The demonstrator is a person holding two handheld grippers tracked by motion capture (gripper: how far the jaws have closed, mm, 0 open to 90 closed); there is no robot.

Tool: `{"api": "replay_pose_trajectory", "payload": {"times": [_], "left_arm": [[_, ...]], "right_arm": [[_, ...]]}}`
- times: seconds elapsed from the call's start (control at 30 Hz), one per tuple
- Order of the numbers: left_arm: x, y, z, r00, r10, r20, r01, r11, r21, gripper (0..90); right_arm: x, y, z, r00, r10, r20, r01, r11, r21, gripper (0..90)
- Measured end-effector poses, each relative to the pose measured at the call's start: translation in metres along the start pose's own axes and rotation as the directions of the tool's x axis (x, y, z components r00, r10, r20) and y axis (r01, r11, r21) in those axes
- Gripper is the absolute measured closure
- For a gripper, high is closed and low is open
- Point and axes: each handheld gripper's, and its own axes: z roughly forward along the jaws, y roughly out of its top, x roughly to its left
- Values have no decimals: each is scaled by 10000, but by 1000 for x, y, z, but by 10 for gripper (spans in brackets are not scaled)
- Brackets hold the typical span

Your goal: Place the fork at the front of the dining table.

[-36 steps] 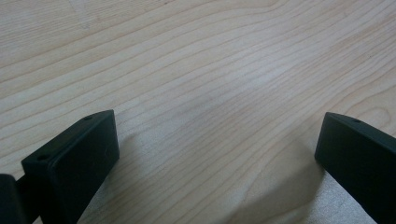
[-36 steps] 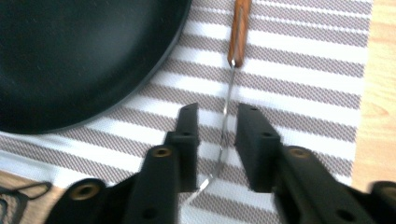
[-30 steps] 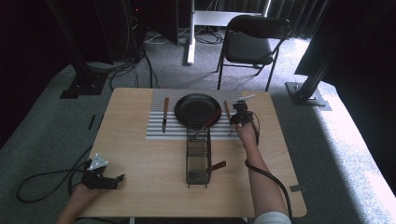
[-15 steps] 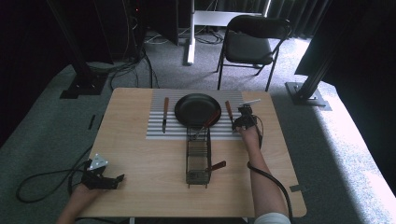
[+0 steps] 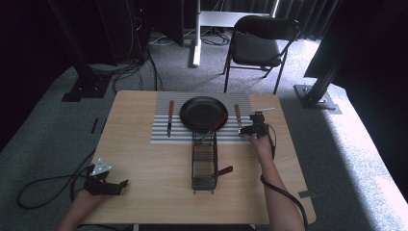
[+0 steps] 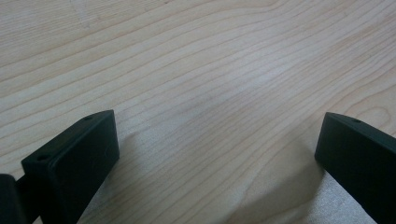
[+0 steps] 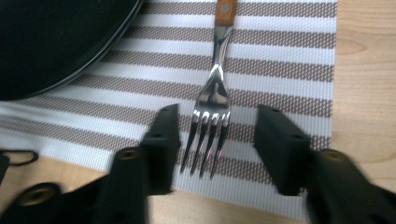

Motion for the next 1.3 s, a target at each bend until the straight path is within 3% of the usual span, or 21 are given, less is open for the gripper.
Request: {"api": "replay_pose_trajectory", "payload": {"times": [0.13,0.2,0.37,0.77,0.93,1.27,1.3], "left_arm": [[0,0,0,10000,5,1,-5,10000,4,0],[0,0,0,10000,1,1,-1,10000,0,0],[0,0,0,10000,7,1,-7,10000,2,0],[0,0,0,10000,2,0,-2,10000,1,0],[0,0,0,10000,-1,1,1,10000,1,0],[0,0,0,10000,0,1,0,10000,-1,0],[0,0,0,10000,0,0,0,10000,0,0]], "right_arm": [[0,-7,-4,9999,-99,-69,97,9996,-263,326],[0,-11,-4,9996,-166,-224,159,9993,-328,213],[3,-24,-7,9982,-567,-190,551,9958,-731,152],[-2,-59,-19,9979,-631,-131,602,9855,-1586,132],[-3,-76,-28,9975,-631,-322,568,9841,-1682,131],[-7,-104,-43,9974,-709,-121,663,9718,-2262,130],[-7,-113,-49,9968,-803,28,786,9673,-2412,129]]}}
